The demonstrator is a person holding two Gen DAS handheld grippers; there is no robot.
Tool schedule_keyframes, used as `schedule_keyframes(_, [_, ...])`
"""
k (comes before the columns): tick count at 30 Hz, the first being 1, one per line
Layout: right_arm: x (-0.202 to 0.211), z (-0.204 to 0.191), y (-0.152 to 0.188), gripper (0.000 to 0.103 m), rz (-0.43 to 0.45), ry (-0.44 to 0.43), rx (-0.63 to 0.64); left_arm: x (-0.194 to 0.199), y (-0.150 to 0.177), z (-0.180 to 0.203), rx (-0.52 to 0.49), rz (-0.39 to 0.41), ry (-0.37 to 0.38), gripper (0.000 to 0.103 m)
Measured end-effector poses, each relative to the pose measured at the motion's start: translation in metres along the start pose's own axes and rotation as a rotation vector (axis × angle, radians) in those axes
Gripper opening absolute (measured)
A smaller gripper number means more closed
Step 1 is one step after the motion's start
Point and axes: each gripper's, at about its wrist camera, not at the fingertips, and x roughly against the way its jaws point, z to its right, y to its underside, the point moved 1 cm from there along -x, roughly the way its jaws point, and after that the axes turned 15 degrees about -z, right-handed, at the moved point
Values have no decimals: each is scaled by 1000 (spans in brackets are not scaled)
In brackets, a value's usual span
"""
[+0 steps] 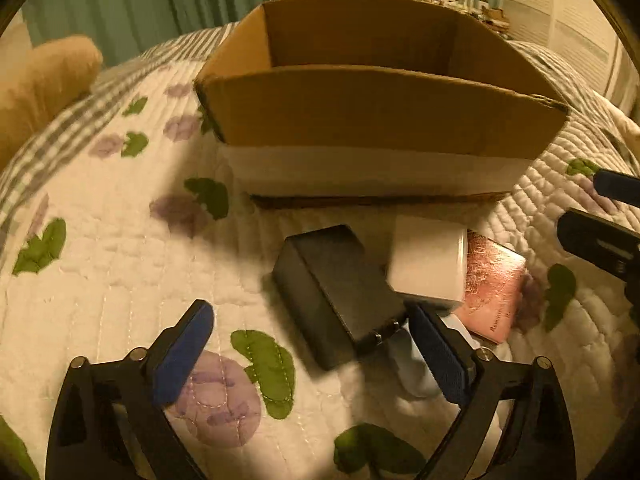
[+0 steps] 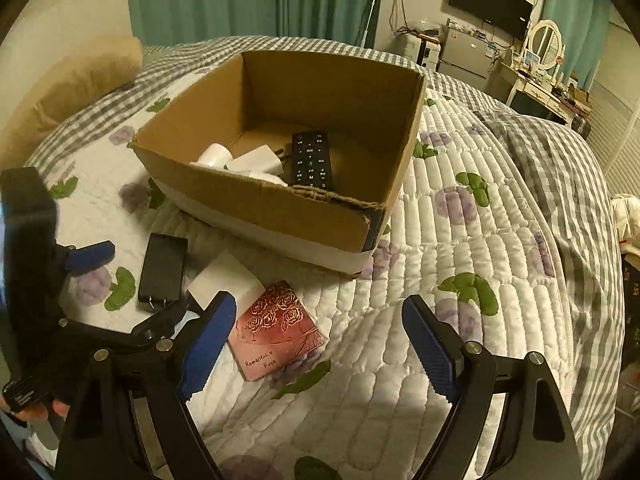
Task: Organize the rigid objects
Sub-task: 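Grasp the black power bank with left gripper while right grasps white charger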
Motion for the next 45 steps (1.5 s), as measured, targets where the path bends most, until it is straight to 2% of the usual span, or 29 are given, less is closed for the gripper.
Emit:
schedule_keyframes(3, [-2,1,0,85,-6,4,-3,3,2,-2,4,15,9,95])
schedule_keyframes(8, [-2,5,1,85,-9,0,-25,11,10,-9,25,31,-27,94])
schedule_keyframes(11, [-4,2,0,85,-20,14,-17,7,3,-7,39,9,-55,93])
schedule_keyframes(14, [-7,-2,-1,85,-32,31,-7,-10,-12,1,46,-38,-106,86])
schedule_keyframes(17, [-7,-2,-1,85,-33,36,-6,-17,-22,1,70,-54,-99,73])
schedule_keyframes(19, [-7,-2,-1,85,-30,33,-5,-12,-19,1,51,-45,-29,50])
schedule_keyframes(22, [-8,-3,-2,85,-41,21,1,-1,-11,-3,57,-30,17,41])
schedule_keyframes(26, [-7,-13,-6,85,-44,-8,38,19,0,-19,79,-28,94,41])
schedule_keyframes(31, [-14,-28,-17,85,-73,-37,67,46,9,-42,89,33,81,40])
schedule_keyframes(34, [-25,-42,-25,85,-110,-59,82,56,3,-55,76,69,54,40])
schedule_keyframes(38, [-53,-60,-35,85,-182,-57,67,57,-11,-63,51,92,57,40])
schedule_keyframes(45, [-77,-71,-42,85,-227,-49,45,37,-11,-56,4,61,40,40])
